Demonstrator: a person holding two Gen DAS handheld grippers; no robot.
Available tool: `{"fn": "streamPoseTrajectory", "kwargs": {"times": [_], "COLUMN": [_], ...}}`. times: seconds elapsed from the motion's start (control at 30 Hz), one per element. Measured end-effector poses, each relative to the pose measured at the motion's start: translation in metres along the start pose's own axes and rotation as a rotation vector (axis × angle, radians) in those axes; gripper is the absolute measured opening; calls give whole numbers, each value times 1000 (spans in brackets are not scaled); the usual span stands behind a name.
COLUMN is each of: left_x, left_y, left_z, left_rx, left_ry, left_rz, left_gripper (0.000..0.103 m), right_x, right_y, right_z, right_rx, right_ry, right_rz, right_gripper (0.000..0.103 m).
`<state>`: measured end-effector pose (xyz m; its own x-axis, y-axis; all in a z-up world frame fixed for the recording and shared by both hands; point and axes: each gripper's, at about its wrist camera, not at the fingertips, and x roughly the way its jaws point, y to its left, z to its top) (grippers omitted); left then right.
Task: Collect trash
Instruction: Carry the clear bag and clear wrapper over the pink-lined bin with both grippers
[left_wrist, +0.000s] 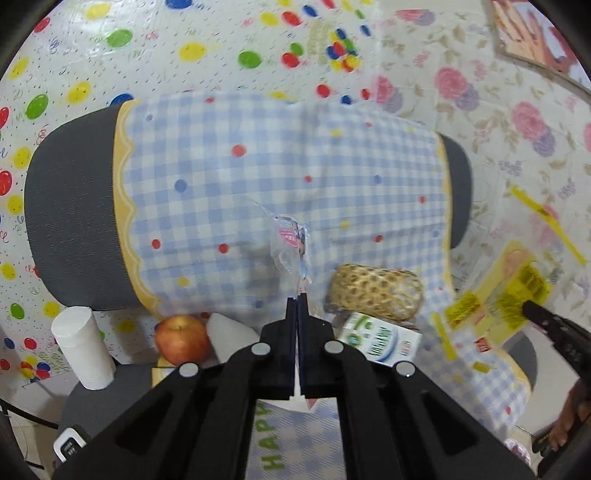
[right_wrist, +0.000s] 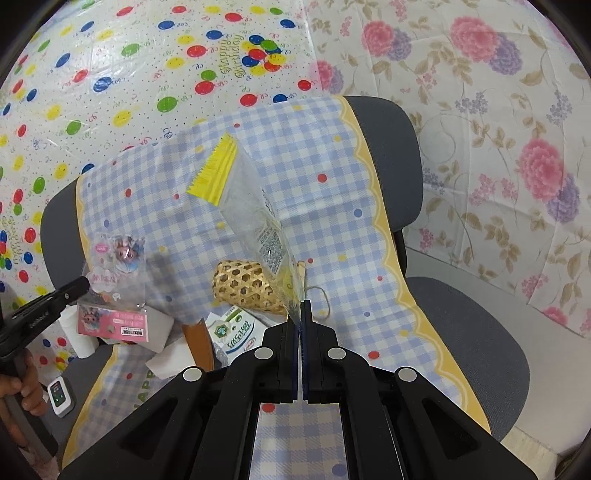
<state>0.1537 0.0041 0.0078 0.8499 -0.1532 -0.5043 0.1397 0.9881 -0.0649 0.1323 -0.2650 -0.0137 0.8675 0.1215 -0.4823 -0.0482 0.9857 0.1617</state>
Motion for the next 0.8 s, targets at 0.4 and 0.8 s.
{"fn": "streamPoseTrajectory", "kwargs": {"times": [0.4, 0.8], "left_x": [-25, -55], "left_y": [-62, -129], "left_z": [-37, -67], "left_rx": [56, 135], "left_ry": [-23, -51], "left_rz": [-109, -257], "left_gripper": [0, 0], "right_x": [-54, -117], "right_y": [-27, -67], "right_z": [-27, -59], "right_rx": [38, 75], "right_ry": [-11, -14], "right_rz": [-49, -140], "right_gripper": [2, 2]}}
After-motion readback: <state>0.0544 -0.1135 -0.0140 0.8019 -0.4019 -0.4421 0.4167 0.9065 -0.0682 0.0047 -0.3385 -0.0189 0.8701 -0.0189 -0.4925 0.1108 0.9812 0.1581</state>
